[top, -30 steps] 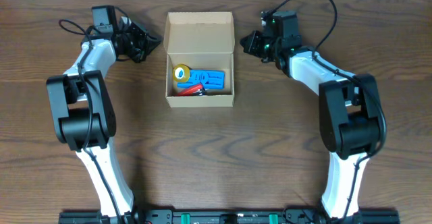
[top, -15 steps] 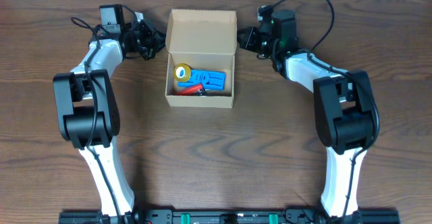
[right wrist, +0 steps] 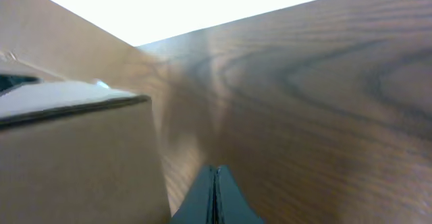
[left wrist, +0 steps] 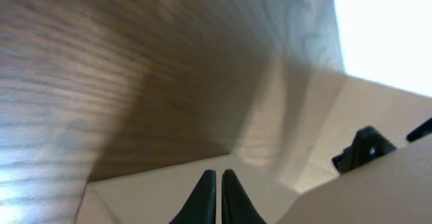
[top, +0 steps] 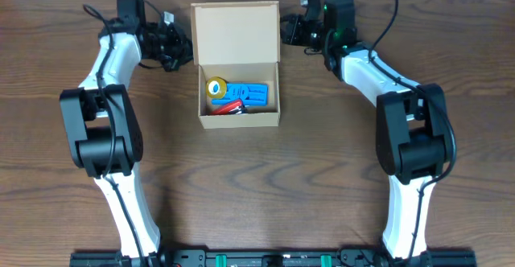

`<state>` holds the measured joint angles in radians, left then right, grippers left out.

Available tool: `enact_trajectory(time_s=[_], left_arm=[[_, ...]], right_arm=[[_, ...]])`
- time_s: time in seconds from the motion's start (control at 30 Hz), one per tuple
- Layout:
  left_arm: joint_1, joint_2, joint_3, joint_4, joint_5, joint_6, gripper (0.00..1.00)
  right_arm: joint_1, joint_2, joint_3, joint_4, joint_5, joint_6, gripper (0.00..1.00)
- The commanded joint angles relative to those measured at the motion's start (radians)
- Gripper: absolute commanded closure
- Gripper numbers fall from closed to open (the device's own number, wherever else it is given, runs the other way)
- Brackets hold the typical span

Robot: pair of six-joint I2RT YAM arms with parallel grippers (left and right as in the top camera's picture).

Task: Pack container
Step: 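Fold the lid down over the box with both grippers, then press the closed lid down with the right gripper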

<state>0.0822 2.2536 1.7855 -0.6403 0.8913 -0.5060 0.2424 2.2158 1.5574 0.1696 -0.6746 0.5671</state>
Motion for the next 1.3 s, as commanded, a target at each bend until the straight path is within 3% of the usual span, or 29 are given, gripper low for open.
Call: enact_trajectory(time_s=[0.0,0.27,0.67,1.1,1.27], left_arm=[[-0.001,-0.035,0.089,-0.069,-0.075,0.137,0.95],[-0.005,-0.079,0.180,-0.282,-0.092,0.254,0.95],[-0.006,-0.191,0.180,-0.449,-0.210,0.336,0.95],[-0.006,-0.282,0.180,-0.585,-0.480,0.307,0.95],[-0.006,-0.289,0.180,-0.640,-0.532,0.294,0.95]], right_arm=[[0.029,-0.075,0.027,-0.070,-0.019,-0.106,0.99],[0.084,-0.220,0.027,-0.297,0.021,-0.277,0.99],[0.163,-0.390,0.027,-0.559,0.135,-0.391,0.99],[0.409,-0.412,0.026,-0.818,0.553,-0.393,0.99],[0.473,-0.366,0.026,-0.845,0.602,-0.359,0.99]])
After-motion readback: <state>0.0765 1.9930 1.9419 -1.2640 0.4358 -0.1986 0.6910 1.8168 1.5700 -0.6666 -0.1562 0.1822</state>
